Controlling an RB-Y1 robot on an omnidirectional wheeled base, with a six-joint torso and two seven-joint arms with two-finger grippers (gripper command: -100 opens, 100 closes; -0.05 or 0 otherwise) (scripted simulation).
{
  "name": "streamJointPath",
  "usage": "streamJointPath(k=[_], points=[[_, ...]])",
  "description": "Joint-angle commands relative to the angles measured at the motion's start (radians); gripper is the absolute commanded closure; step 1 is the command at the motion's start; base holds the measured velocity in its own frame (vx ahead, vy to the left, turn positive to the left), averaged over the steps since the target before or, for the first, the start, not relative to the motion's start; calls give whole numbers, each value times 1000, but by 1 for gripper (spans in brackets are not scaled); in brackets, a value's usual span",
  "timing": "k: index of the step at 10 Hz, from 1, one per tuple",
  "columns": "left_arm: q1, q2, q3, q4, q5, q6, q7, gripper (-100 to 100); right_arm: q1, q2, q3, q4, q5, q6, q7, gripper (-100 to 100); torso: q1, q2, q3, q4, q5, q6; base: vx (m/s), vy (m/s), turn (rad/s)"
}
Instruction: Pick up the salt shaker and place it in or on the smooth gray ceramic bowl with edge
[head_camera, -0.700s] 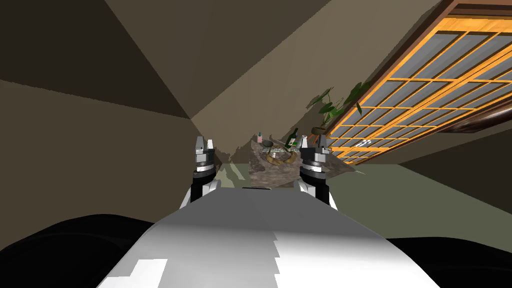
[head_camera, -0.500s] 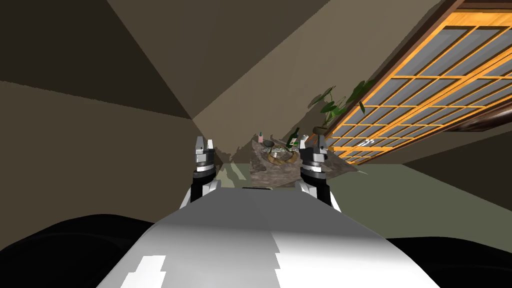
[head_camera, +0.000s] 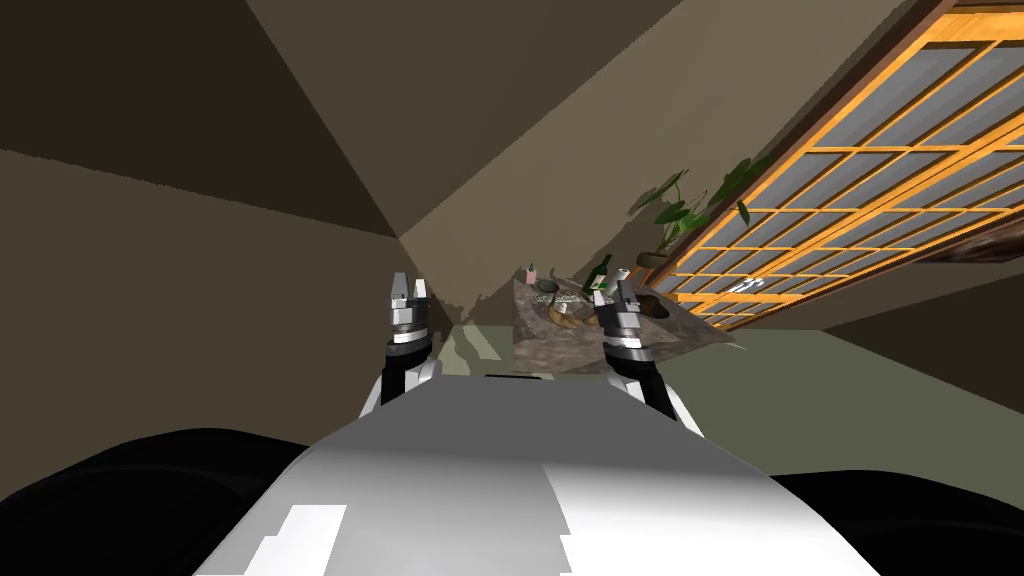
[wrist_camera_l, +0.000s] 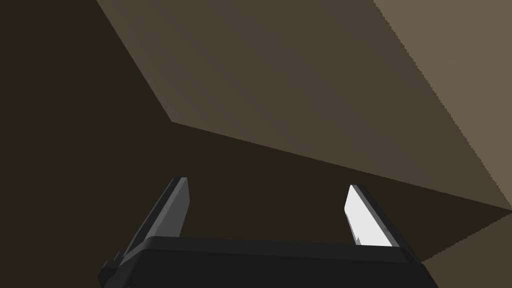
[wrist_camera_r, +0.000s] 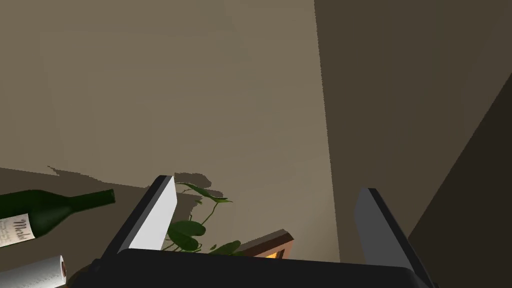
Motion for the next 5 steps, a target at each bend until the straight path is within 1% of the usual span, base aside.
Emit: streamJointPath(k=[1, 3, 4, 5], points=[[0, 0, 0, 0, 0, 0, 0, 0, 20, -50, -5, 16, -11, 39, 5, -100, 0, 0, 0, 0, 0, 0, -44, 188, 44], [0, 0, 0, 0, 0, 0, 0, 0, 53, -119, -12, 36, -26, 86, 10, -100, 1, 1, 0, 0, 0, 0, -54, 198, 50], [0, 0, 0, 0, 0, 0, 0, 0, 53, -135, -12, 36, -26, 86, 10, -100, 2, 2, 1, 0, 0, 0, -41, 155, 9], [0, 0, 0, 0, 0, 0, 0, 0, 70, -170, -16, 47, -35, 112, 12, -100, -1, 1, 1, 0, 0, 0, -22, 144, 54]])
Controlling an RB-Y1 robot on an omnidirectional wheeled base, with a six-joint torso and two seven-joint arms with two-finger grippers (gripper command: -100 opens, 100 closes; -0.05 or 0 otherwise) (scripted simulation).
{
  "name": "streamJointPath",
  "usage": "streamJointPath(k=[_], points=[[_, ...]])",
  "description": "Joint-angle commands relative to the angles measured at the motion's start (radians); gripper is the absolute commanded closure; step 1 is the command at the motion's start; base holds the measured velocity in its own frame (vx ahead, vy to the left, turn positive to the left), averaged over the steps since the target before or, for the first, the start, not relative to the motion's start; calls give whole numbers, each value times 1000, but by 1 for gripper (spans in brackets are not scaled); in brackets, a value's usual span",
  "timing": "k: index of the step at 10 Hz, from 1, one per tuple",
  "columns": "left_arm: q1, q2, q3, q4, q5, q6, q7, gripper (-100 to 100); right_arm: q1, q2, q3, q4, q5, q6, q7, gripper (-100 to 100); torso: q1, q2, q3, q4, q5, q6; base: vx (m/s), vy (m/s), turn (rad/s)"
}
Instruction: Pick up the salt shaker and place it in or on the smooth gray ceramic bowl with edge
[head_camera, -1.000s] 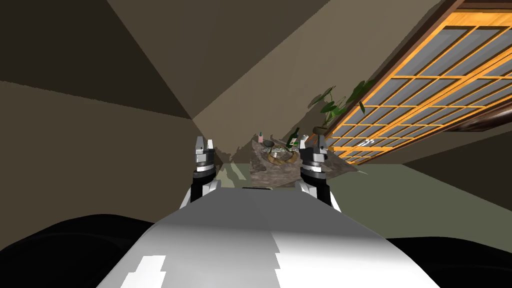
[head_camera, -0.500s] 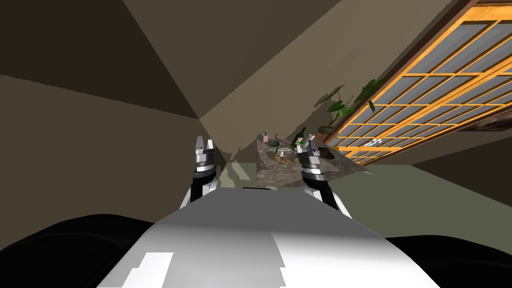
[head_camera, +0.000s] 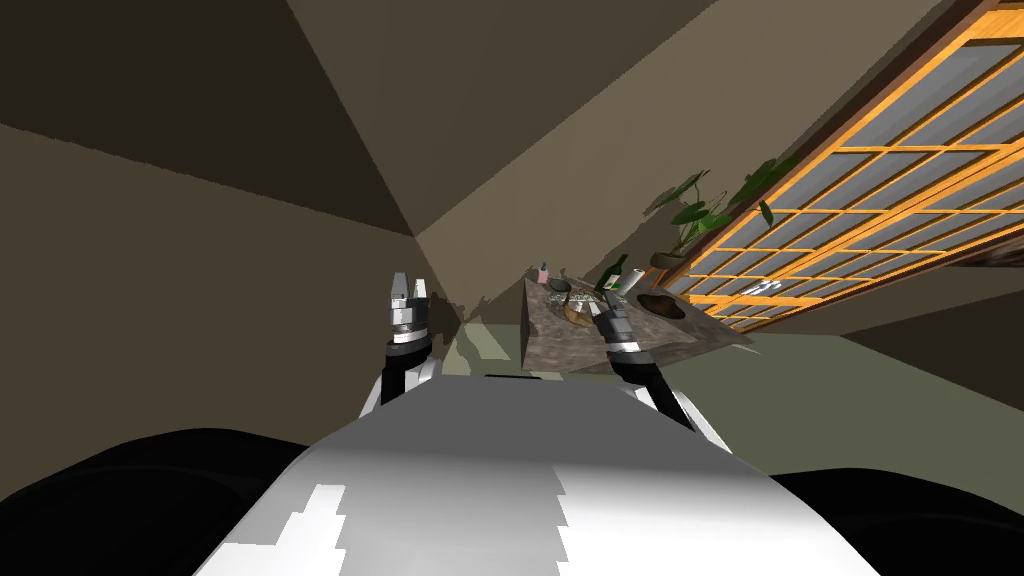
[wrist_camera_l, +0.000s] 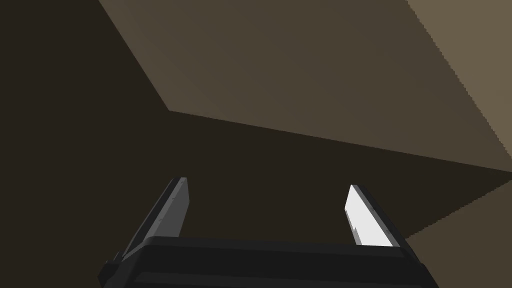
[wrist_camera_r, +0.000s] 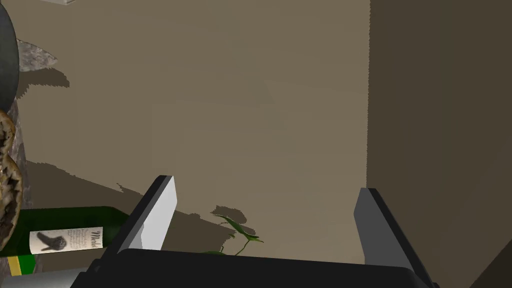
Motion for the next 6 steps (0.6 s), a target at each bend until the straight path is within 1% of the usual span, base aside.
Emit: streamJointPath(k=[1, 2, 3, 4, 5, 6], points=[[0, 0, 0, 0, 0, 0, 0, 0, 11, -29, -6, 8, -7, 12, -1, -100, 0, 0, 0, 0, 0, 0, -9, 106, 15], [0, 0, 0, 0, 0, 0, 0, 0, 28, -68, -9, 20, -16, 39, 2, -100, -2, -1, -1, 0, 0, 0, -13, 119, 42], [0, 0, 0, 0, 0, 0, 0, 0, 46, -96, -13, 33, -25, 68, 4, -100, -2, -1, -1, 0, -1, 0, -35, 156, 75], [0, 0, 0, 0, 0, 0, 0, 0, 46, -116, -13, 33, -25, 68, 4, -100, 0, 0, 0, 0, 0, 0, -26, 123, 23], [0, 0, 0, 0, 0, 0, 0, 0, 63, -151, -17, 47, -35, 97, 7, -100, -2, 0, 0, 0, 0, 0, -2, 124, 66], [0, 0, 0, 0, 0, 0, 0, 0, 63, -161, -17, 47, -35, 97, 7, -100, -2, -1, -1, 0, 0, 0, -11, 98, 24]])
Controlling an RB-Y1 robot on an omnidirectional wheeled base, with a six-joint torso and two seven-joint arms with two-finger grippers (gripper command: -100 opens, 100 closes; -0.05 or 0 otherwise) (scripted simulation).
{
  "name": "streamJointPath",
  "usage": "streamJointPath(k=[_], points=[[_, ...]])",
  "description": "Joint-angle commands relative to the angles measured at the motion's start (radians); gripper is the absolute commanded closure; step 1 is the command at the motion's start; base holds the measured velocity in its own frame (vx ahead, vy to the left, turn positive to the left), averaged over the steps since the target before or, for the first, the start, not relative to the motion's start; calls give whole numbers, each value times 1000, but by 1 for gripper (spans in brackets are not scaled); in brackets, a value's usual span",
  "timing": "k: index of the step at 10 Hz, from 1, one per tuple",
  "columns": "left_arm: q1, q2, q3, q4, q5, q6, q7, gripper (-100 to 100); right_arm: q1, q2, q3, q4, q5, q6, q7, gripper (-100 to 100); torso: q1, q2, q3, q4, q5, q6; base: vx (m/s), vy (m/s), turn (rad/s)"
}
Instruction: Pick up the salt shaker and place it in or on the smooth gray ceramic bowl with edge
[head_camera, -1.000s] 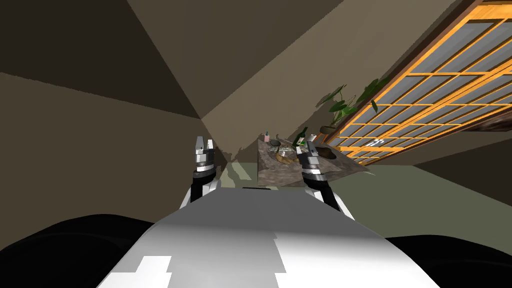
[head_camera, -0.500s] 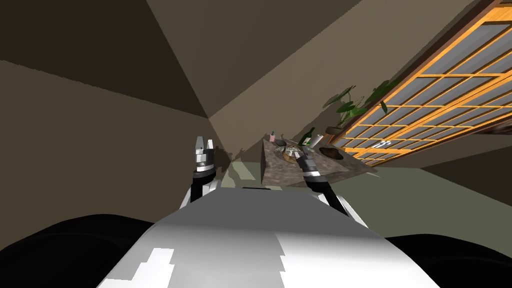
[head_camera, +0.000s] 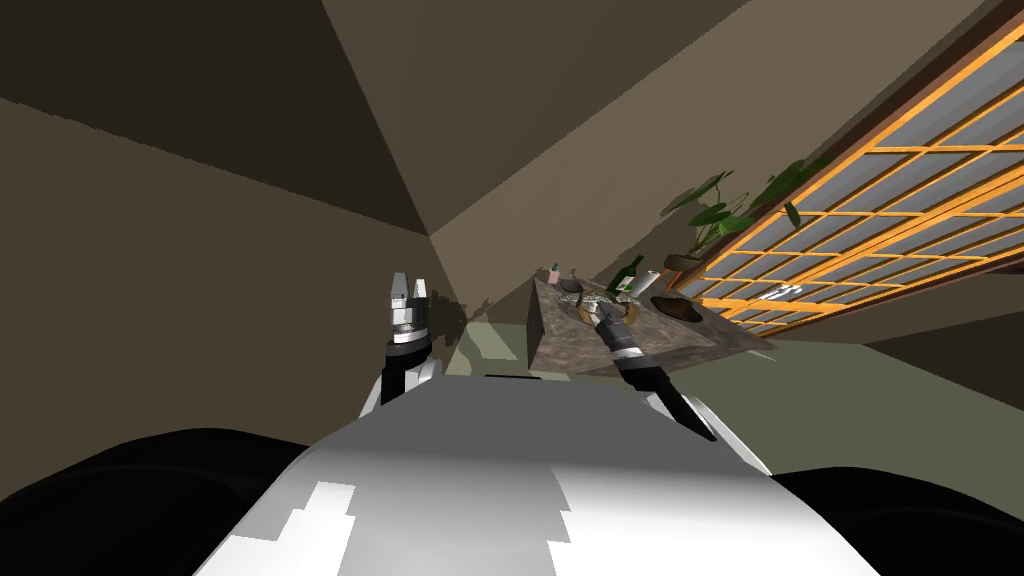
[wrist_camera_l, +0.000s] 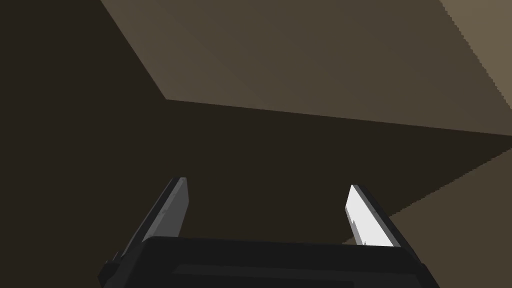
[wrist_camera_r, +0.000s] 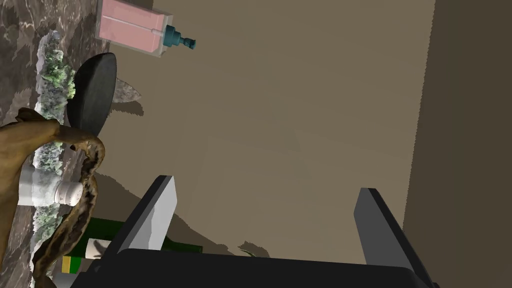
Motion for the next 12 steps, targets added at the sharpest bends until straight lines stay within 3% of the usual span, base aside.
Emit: streamJointPath(k=[1, 2, 5, 6, 9, 10, 11, 12], points=[[0, 0, 0, 0, 0, 0, 0, 0, 19, -50, -2, 18, -10, 36, 5, -100, 0, 0, 0, 0, 0, 0, -19, 116, 68], [0, 0, 0, 0, 0, 0, 0, 0, 19, -55, -2, 18, -10, 36, 5, -100, 1, 0, 0, 0, 0, 0, -17, 84, 21], [0, 0, 0, 0, 0, 0, 0, 0, 53, -141, -9, 49, -32, 99, 9, -100, -2, 0, 0, 0, 0, 0, -3, 81, 58], [0, 0, 0, 0, 0, 0, 0, 0, 53, -151, -9, 49, -32, 99, 9, -100, -2, 0, 0, 0, 0, 0, -5, 73, 25], [0, 0, 0, 0, 0, 0, 0, 0, 85, -240, -15, 84, -55, 165, 13, -100, -3, 0, 0, 0, -1, 0, -9, 73, 56], [0, 0, 0, 0, 0, 0, 0, 0, 85, -249, -15, 84, -55, 165, 13, -100, -3, 0, 0, 0, -1, 0, -3, 58, 42], [0, 0, 0, 0, 0, 0, 0, 0, 100, -294, -17, 102, -67, 198, 15, -100, -3, 0, 0, 0, -1, 0, 9, 60, 108], [0, 0, 0, 0, 0, 0, 0, 0, 100, -298, -17, 102, -67, 198, 15, -100, -3, -1, 0, 0, -1, 0, 6, 47, 38]])
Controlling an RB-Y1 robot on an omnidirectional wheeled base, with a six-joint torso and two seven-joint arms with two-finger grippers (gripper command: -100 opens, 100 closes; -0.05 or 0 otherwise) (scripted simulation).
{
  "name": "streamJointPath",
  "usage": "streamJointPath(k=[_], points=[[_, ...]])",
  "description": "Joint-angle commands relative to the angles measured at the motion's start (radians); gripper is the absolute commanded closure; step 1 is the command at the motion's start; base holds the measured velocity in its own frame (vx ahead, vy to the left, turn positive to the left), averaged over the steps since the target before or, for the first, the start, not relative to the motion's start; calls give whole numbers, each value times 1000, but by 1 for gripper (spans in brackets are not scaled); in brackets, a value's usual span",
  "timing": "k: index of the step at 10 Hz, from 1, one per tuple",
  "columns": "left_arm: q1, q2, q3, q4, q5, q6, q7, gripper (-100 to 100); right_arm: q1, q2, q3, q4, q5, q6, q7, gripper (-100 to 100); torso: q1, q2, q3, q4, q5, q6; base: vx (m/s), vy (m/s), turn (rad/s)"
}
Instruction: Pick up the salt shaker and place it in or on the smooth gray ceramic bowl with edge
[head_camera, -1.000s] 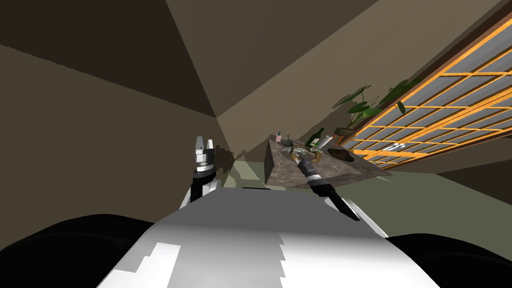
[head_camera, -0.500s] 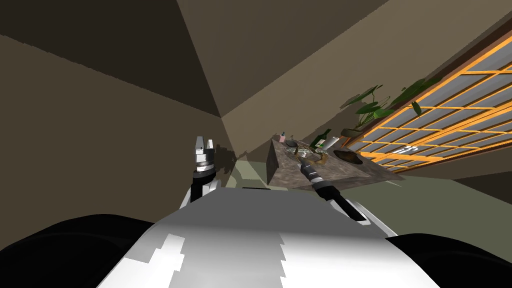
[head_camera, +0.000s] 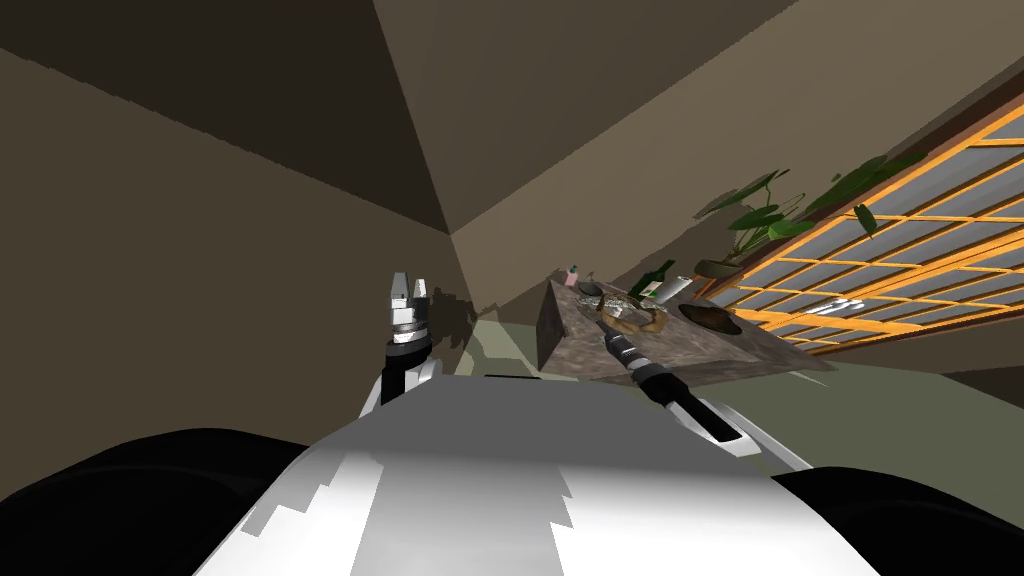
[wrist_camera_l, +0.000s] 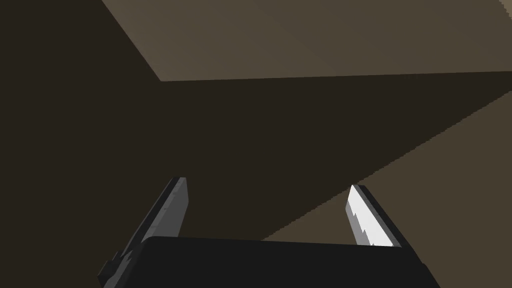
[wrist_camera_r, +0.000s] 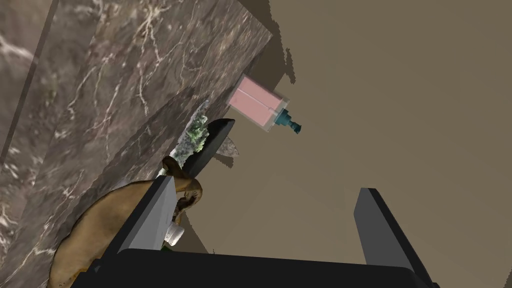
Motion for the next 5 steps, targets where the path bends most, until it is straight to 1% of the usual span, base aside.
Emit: streamJointPath(k=[1, 2, 3, 4, 5], points=[[0, 0, 0, 0, 0, 0, 0, 0, 14, -50, -3, 25, -14, 37, 0, -100, 0, 0, 0, 0, 0, 0, 3, 47, 71], [0, 0, 0, 0, 0, 0, 0, 0, 14, -59, -3, 25, -14, 37, 0, -100, 0, 0, 0, 0, 0, 0, 4, 38, 40], [0, 0, 0, 0, 0, 0, 0, 0, 28, -91, -5, 44, -26, 70, 2, -100, -1, 0, 0, 0, 0, 0, 11, 39, 93], [0, 0, 0, 0, 0, 0, 0, 0, 28, -107, -5, 44, -26, 70, 2, -100, -1, 0, 0, 0, 0, 0, 8, 27, 48], [0, 0, 0, 0, 0, 0, 0, 0, 40, -145, -7, 63, -38, 103, 3, -100, -1, 0, 0, 0, 0, 0, 10, 26, 93]])
